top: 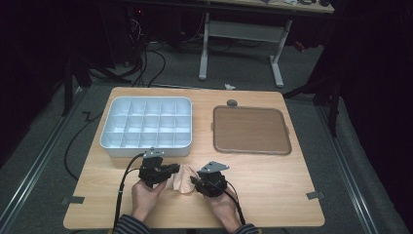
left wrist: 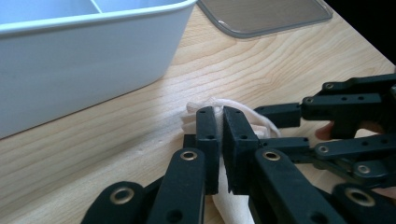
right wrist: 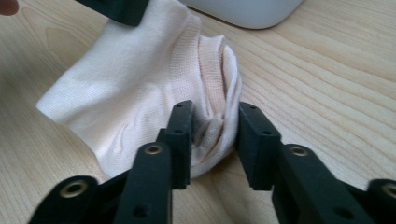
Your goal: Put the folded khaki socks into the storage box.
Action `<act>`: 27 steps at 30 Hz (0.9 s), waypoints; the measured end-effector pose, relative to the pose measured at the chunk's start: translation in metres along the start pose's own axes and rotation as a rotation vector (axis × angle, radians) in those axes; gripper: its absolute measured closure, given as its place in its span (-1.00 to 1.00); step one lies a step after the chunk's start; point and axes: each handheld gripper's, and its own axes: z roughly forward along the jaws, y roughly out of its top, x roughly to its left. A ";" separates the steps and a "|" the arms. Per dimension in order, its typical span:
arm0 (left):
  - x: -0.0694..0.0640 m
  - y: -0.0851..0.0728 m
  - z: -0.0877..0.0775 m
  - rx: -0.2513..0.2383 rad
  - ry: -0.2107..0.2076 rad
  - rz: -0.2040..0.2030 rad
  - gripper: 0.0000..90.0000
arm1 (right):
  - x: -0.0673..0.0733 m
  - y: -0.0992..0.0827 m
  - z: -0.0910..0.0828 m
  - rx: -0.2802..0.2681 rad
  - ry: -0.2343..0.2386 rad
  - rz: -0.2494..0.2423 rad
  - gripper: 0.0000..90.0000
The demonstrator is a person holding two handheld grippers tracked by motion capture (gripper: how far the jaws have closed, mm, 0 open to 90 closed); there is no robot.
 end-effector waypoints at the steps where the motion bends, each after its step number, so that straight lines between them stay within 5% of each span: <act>1: -0.002 0.001 0.001 -0.001 -0.001 0.005 0.91 | 0.000 0.000 0.000 -0.002 0.002 -0.010 0.60; 7: -0.011 0.007 0.006 0.000 -0.018 0.036 0.91 | 0.001 0.001 0.001 0.002 0.002 -0.037 0.70; 27: -0.013 0.018 0.024 -0.014 -0.066 0.032 0.91 | -0.001 0.005 0.006 0.000 0.020 -0.054 0.71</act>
